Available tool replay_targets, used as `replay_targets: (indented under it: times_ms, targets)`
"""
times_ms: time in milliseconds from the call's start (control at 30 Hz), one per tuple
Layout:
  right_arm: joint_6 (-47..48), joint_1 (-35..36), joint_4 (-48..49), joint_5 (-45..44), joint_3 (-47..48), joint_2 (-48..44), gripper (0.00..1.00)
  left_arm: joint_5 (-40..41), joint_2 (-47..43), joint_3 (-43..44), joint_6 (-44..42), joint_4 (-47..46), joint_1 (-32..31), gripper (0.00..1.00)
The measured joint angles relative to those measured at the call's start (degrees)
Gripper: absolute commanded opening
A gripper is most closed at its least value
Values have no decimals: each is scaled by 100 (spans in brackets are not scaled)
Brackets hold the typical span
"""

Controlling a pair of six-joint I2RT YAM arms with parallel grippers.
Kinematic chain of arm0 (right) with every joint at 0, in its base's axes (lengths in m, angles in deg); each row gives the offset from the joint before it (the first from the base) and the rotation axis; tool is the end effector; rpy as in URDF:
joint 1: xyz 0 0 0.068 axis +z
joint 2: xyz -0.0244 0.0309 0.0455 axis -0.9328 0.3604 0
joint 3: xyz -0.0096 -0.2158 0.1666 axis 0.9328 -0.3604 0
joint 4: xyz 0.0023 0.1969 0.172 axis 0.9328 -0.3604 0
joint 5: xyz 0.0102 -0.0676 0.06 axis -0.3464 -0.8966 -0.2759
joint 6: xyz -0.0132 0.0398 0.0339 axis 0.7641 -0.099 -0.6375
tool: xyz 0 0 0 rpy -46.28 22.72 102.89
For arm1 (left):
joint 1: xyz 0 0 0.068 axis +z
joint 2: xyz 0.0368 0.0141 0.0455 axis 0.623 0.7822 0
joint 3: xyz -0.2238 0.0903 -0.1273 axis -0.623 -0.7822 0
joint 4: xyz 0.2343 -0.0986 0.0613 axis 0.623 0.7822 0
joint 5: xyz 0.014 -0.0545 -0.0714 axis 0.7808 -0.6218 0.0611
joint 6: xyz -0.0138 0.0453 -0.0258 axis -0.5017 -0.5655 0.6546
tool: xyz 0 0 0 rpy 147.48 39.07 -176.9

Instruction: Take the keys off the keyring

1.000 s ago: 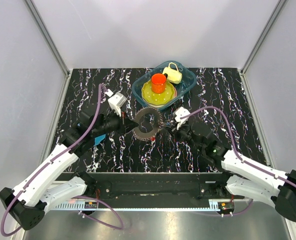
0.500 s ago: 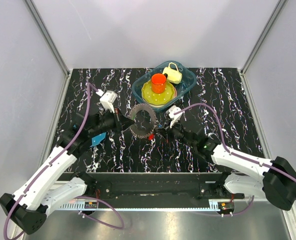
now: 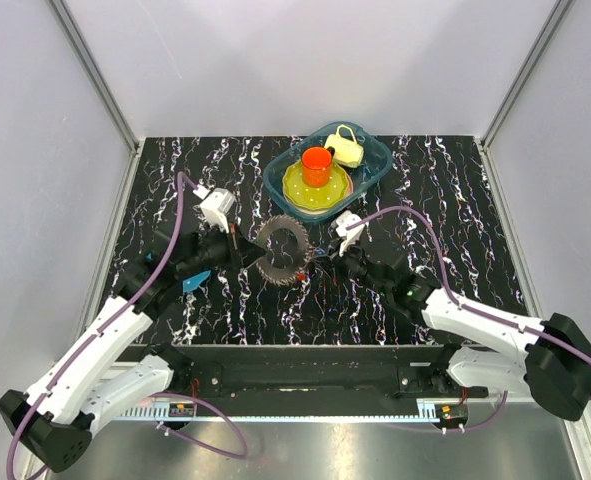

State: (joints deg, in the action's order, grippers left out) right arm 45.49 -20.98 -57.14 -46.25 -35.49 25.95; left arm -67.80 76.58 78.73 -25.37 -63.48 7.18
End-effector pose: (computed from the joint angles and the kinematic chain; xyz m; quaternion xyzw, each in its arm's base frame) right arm 0.1701 0.1902 0.2493 -0.2927 0.7232 0.2948 0.5518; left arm 0.1523 -0.1062 0.3410 0.1270 0.8078 -0.3883 0.4250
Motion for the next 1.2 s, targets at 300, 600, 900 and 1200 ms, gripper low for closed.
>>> replay_targets:
  times_ms: [300,600,900,1200]
  targets:
    - [835,11,-1019,-122,297,-264,0,107,-170,-457,42,-101,-48,0]
    - [1554,15,-1357,33,756,-267,0,479,-533,-857,33,-153,-31,38]
    - [1633,7,-1475,514,1176,-308,0,734,-726,-938,-435,33,-4,47]
    - [2024,11,-1484,1517,1117,-813,0,-39,-776,-479,-1722,-199,-4,46]
